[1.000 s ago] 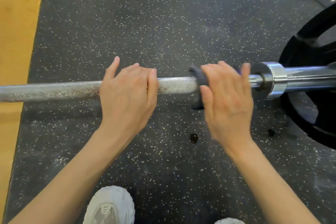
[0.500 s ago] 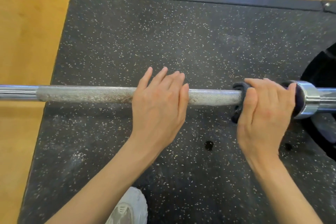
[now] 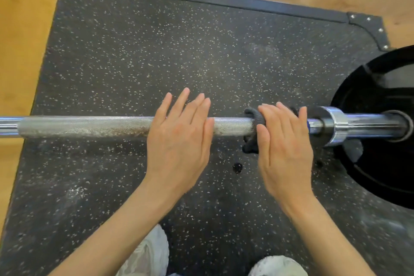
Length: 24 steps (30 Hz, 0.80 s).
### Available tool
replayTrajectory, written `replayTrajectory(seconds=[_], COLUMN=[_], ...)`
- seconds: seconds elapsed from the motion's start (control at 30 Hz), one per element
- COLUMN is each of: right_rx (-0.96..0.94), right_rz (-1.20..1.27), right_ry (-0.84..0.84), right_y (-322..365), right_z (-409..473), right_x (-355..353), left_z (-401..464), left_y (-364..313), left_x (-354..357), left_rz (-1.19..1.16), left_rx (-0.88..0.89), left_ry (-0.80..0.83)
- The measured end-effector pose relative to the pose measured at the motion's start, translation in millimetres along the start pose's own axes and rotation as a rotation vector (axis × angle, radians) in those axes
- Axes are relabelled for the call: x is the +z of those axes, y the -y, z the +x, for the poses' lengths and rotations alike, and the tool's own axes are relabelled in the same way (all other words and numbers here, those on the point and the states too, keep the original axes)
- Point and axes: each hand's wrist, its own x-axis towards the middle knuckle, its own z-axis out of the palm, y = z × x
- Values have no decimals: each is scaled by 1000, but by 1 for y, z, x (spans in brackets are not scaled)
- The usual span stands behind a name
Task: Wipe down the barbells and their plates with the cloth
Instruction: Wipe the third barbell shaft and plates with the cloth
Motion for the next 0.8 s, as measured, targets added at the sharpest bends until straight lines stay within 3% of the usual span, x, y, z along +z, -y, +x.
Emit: replayTrajectory(seconds=[0.1,0.23,0.37,0.43,0.53,0.7,0.8], right_rx=[36,166,16,84,193,-33,61], right_rz=[-162,-1,0,-46,27,81,-4], right_ry=[15,-9,63,23,-28,18,-14], right_y=[-36,-2,-14,-30,0,7,-17], right_z=[-4,-11,-25,-34,-36,-44,-54], right_x=[-14,-8,-16,-22,-15,-15,-24], left_z=[-8,-18,-29,-35,-43,-59,-67], left_y=[-2,-6,-6,-8,-12,-17,-20], left_x=[-2,0,-3,-4,-5,-13,-21], left_rz=[3,21,25,18,16,13,-13], left_rx=[9,27,44,42,42,46,37], left_ry=[3,-5,8,14,33,116,181])
